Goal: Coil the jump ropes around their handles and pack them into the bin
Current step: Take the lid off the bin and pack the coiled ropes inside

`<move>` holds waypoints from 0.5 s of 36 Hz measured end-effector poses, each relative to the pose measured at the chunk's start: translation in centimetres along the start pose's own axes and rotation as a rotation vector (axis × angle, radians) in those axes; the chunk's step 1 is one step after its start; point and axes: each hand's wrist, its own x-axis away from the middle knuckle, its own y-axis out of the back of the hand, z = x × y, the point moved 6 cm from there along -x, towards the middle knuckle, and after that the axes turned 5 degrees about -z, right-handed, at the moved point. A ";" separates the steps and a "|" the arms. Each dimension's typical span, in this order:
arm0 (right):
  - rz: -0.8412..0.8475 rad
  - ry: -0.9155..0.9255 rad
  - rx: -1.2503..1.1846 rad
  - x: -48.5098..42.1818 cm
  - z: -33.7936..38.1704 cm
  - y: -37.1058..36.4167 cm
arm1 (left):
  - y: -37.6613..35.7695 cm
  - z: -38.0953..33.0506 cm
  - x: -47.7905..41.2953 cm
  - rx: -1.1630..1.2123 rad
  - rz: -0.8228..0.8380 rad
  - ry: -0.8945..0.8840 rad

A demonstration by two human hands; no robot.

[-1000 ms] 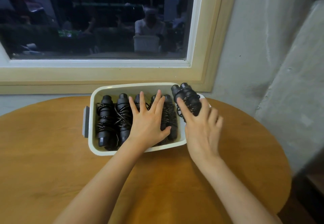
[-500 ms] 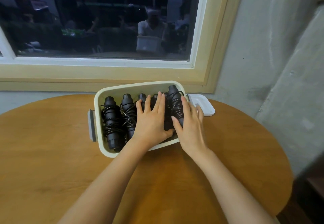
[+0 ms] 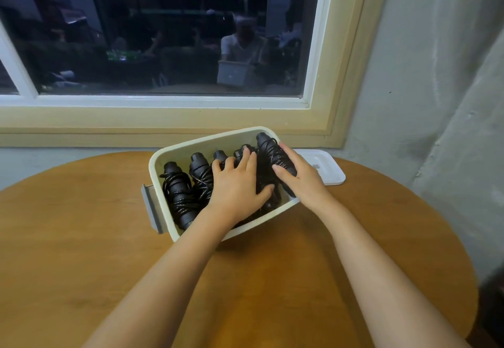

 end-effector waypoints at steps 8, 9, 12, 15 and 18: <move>0.106 -0.022 0.105 -3.2 0.9 -1.2 | 0.7 5.0 -2.2 -0.150 0.030 -0.047; 0.120 -0.025 0.118 -3.5 1.0 -1.4 | 0.8 6.4 -2.6 -0.153 0.043 -0.007; 0.143 -0.030 0.156 -4.2 1.0 -1.7 | 0.4 9.7 -3.0 -0.142 0.162 0.098; 0.164 -0.022 0.201 -4.8 1.2 -1.9 | -0.3 10.2 -2.9 -0.111 0.265 0.113; 0.188 -0.022 0.236 -5.1 1.4 -2.0 | -0.4 10.1 -2.7 -0.123 0.304 0.117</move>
